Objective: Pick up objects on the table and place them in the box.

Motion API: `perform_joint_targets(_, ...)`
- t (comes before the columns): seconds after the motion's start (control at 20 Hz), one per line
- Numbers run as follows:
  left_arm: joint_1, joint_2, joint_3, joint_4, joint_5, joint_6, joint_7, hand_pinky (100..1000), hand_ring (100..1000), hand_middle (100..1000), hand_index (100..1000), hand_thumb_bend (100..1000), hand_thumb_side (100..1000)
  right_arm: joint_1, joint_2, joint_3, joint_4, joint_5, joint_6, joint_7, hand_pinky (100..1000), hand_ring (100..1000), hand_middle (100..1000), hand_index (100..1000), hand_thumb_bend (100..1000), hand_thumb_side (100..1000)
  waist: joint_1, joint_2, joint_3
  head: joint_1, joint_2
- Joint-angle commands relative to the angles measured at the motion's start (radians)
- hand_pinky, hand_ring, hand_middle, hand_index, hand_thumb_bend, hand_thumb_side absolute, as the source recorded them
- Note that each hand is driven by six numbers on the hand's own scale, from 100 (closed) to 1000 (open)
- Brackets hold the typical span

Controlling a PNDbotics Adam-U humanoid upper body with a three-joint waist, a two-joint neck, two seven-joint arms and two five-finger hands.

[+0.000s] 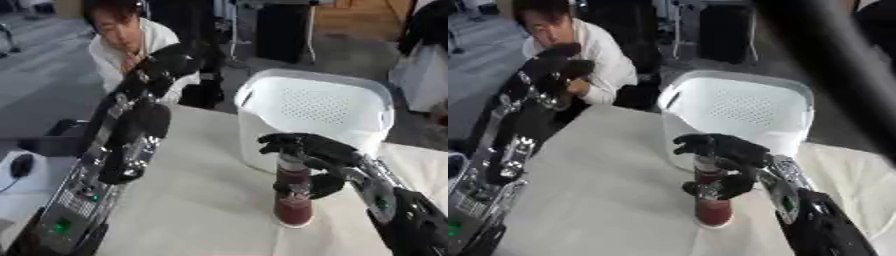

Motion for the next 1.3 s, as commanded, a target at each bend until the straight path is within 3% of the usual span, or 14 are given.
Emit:
perform_joint_targets(0.05, -0.015, 0.007, 0.006, -0.016, 0.003, -0.002, -0.002, 906, 849, 916, 906, 100, 649, -0.040, -0.010, -0.017, -0.001, -0.011, -0.069, 0.079, 851, 856, 948, 929, 416, 1000, 0.004, -0.007, 0.002, 0.005, -0.010)
perform_joint_targets(1.3, -0.041, -0.005, 0.001, -0.016, 0.012, 0.001, -0.008, 906, 849, 916, 906, 100, 652, -0.065, 0.005, -0.054, 0.046, 0.049, -0.069, 0.074, 850, 856, 946, 929, 409, 1000, 0.001, 0.007, 0.025, -0.001, -0.025)
